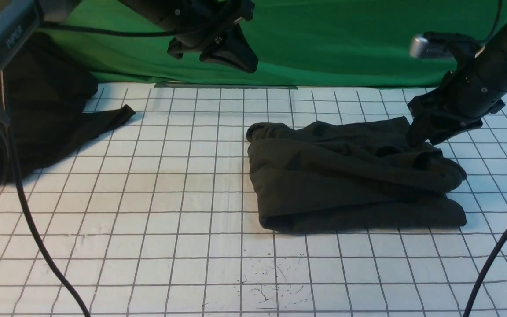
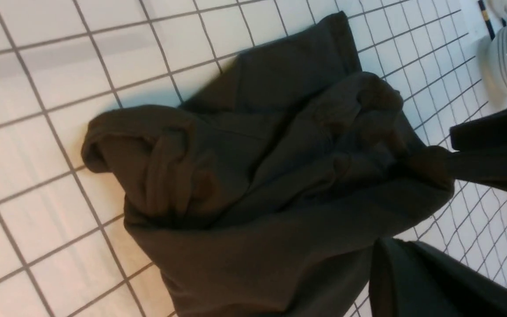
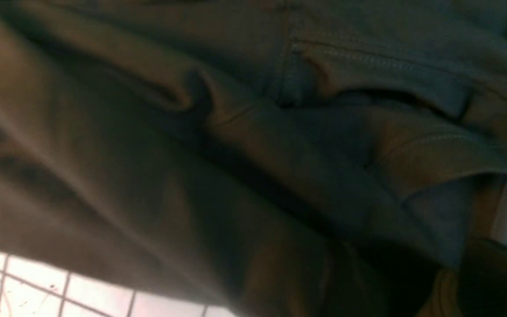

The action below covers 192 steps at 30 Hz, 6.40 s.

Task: Fold a long-sleeved shirt over a white checkered tablecloth.

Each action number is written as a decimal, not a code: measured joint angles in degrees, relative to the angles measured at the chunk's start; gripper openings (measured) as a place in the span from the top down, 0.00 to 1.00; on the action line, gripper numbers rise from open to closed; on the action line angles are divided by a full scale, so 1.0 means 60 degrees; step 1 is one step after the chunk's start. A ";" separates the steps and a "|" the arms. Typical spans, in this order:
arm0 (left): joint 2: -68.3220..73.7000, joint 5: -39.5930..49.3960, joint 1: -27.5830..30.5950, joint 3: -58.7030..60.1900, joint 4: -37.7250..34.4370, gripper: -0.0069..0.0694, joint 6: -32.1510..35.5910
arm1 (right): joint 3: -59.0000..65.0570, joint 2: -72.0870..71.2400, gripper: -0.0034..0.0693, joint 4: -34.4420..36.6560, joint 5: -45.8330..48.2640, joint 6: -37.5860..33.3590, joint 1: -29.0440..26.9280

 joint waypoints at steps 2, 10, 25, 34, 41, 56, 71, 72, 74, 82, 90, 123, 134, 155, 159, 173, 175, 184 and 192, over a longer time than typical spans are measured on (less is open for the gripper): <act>-0.0022 0.0000 0.0000 0.0020 0.0005 0.90 0.0108 | -0.0039 0.0274 0.44 -0.0011 0.0153 0.0050 0.0000; -0.0043 0.0000 0.0000 0.0031 0.0005 0.90 0.0263 | -0.0041 0.1109 0.50 -0.0030 0.0247 0.0067 0.0004; -0.0043 -0.0008 0.0000 0.0031 0.0005 0.90 0.0282 | -0.0041 0.1541 0.64 -0.0116 -0.0262 0.0067 0.0004; -0.0043 -0.0008 0.0000 0.0031 0.0002 0.90 0.0316 | -0.0366 0.1699 0.95 -0.0107 -0.0235 0.0079 -0.0005; -0.0043 -0.0008 0.0000 0.0031 -0.0006 0.90 0.0316 | -0.1751 0.1699 0.95 -0.0098 -0.0144 0.0506 -0.0201; -0.0043 -0.0008 0.0000 0.0031 -0.0006 0.90 0.0320 | -0.2131 0.2263 0.86 -0.0115 -0.2808 0.0652 -0.0223; -0.0085 -0.0128 0.0048 0.0031 0.0569 0.90 0.0106 | -0.3754 0.0811 0.89 -0.0569 0.0069 -0.0029 -0.0790; -0.0095 -0.0128 0.0068 0.0031 0.0569 0.90 0.0094 | -0.3855 0.0605 0.91 -0.0577 0.0234 -0.0045 -0.0833; -0.0215 -0.0128 0.0076 0.0031 0.0641 0.90 0.0086 | -0.3988 -0.0117 0.94 -0.0577 0.0513 -0.0052 -0.1065; -0.0730 -0.0049 0.0097 -0.0259 0.0915 0.90 0.0056 | -0.2840 -0.3592 0.95 -0.0666 0.0727 0.0062 -0.1464; -0.0901 -0.0047 0.0097 -0.0407 0.1128 0.90 0.0056 | 0.1306 -0.7358 0.95 -0.0645 -0.0356 0.0032 -0.1464; -0.0912 -0.0022 0.0107 -0.0407 0.1225 0.90 0.0166 | 1.2316 -1.4096 0.94 -0.0612 -1.0151 -0.0623 -0.1475; -0.0912 -0.0023 0.0107 -0.0407 0.1234 0.90 0.0211 | 1.2360 -1.4096 0.93 -0.0604 -1.0193 -0.0623 -0.1475; -0.2696 -0.0022 0.0107 -0.0028 0.1876 0.90 -0.0184 | 1.6666 -1.9218 0.86 -0.1757 -0.8638 -0.0623 -0.0382; -0.4351 -0.0037 0.0098 0.1267 0.2621 0.90 -0.0184 | 1.6666 -1.9222 0.86 -0.1778 -0.8600 -0.0623 -0.0148; -1.0190 -0.0531 0.0098 0.8445 0.3991 0.90 -0.0193 | 1.6666 -1.9222 0.82 -0.1808 -0.8600 -0.0631 -0.0089; -1.1035 -0.1171 0.0098 0.9503 0.4018 0.90 -0.0193 | 1.6666 -1.9222 0.82 -0.2044 -0.8600 -0.0631 -0.0089; -1.2686 -0.2200 0.0106 1.1203 0.4018 0.90 -0.0485 | 1.6666 -1.9222 0.80 -0.2748 -0.8637 -0.0631 -0.0089; -1.3660 -0.2164 0.0106 1.1846 0.3997 0.90 -0.0522 | 1.6666 -1.9222 0.77 -0.2758 -0.8561 -0.0030 -0.0089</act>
